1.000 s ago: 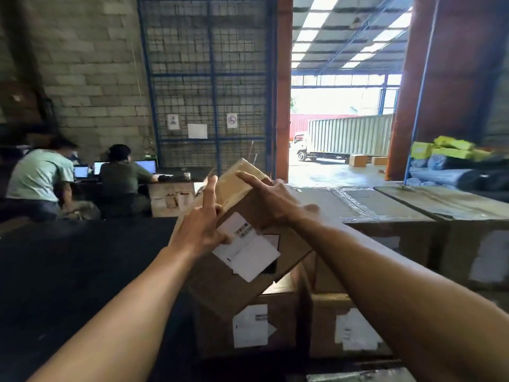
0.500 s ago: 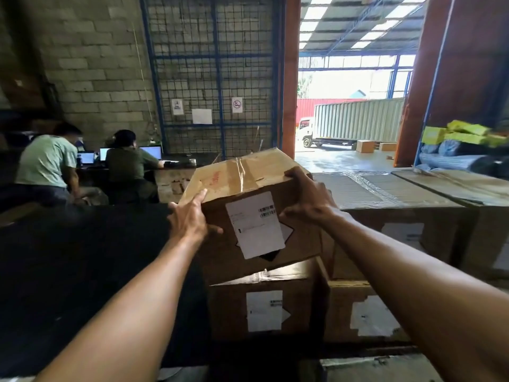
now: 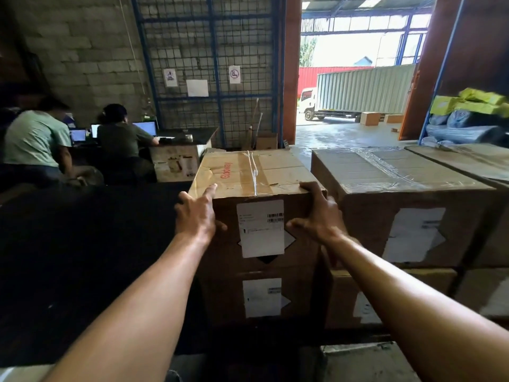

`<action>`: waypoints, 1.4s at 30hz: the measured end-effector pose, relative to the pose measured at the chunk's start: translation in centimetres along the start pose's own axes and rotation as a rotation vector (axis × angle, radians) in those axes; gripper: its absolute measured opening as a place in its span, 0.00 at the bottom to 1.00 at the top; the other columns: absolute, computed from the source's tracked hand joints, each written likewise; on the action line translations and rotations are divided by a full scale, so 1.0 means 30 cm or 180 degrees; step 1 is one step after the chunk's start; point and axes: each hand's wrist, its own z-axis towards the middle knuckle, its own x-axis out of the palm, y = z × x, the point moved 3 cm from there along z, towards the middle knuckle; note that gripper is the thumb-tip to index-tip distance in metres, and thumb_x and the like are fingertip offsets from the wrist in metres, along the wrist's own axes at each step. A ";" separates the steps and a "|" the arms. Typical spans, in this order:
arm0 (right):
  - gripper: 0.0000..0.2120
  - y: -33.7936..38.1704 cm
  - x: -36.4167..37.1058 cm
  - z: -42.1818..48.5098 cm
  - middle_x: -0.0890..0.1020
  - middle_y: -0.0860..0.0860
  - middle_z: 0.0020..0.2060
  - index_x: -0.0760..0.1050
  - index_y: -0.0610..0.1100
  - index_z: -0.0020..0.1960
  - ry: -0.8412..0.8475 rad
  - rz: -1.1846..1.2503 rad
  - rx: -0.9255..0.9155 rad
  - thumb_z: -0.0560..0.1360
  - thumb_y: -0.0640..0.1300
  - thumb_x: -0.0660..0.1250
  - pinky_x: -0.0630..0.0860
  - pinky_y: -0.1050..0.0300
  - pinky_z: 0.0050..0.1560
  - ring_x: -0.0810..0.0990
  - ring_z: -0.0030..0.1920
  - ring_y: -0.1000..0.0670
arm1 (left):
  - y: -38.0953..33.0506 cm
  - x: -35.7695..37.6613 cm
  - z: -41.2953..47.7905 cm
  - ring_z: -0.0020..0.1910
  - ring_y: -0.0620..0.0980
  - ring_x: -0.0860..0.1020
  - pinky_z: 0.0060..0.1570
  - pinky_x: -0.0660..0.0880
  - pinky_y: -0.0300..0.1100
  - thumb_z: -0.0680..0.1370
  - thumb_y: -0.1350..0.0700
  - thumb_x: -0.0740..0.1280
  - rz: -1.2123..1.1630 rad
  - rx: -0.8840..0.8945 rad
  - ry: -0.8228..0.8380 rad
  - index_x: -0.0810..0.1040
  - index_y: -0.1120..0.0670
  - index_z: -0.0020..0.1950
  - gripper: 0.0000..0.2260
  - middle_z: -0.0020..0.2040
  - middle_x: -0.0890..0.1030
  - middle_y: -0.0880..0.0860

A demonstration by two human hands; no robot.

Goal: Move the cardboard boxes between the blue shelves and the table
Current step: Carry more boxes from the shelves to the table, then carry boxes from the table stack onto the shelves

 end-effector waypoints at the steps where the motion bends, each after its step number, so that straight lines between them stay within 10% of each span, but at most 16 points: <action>1: 0.43 0.000 0.002 0.004 0.70 0.40 0.64 0.65 0.59 0.68 -0.0005 0.0024 -0.0019 0.60 0.49 0.83 0.75 0.49 0.59 0.75 0.60 0.38 | -0.002 0.002 0.003 0.61 0.64 0.67 0.51 0.73 0.52 0.75 0.55 0.73 0.0036 -0.0016 0.0000 0.56 0.39 0.77 0.37 0.64 0.62 0.61; 14: 0.39 0.053 -0.079 -0.032 0.69 0.39 0.59 0.54 0.67 0.73 0.0575 -0.0424 0.0143 0.73 0.45 0.73 0.72 0.51 0.53 0.74 0.48 0.41 | -0.040 -0.054 0.000 0.68 0.64 0.63 0.62 0.68 0.57 0.74 0.48 0.72 0.0657 0.0014 0.0443 0.46 0.36 0.77 0.42 0.72 0.57 0.61; 22: 0.30 0.058 -0.371 -0.139 0.78 0.36 0.54 0.55 0.57 0.73 -0.0006 -0.0944 -0.0351 0.77 0.47 0.67 0.74 0.45 0.51 0.79 0.53 0.34 | -0.263 -0.151 -0.147 0.59 0.63 0.76 0.56 0.75 0.54 0.74 0.53 0.73 0.0094 0.1464 -0.0485 0.65 0.57 0.74 0.31 0.62 0.75 0.64; 42: 0.32 -0.623 -1.326 -0.501 0.65 0.35 0.68 0.56 0.50 0.75 -0.0753 -0.1976 0.1090 0.77 0.55 0.66 0.72 0.42 0.60 0.71 0.64 0.33 | -1.395 0.060 -0.726 0.63 0.61 0.74 0.54 0.75 0.55 0.73 0.48 0.72 -0.0236 0.3125 0.0250 0.63 0.48 0.74 0.32 0.69 0.70 0.56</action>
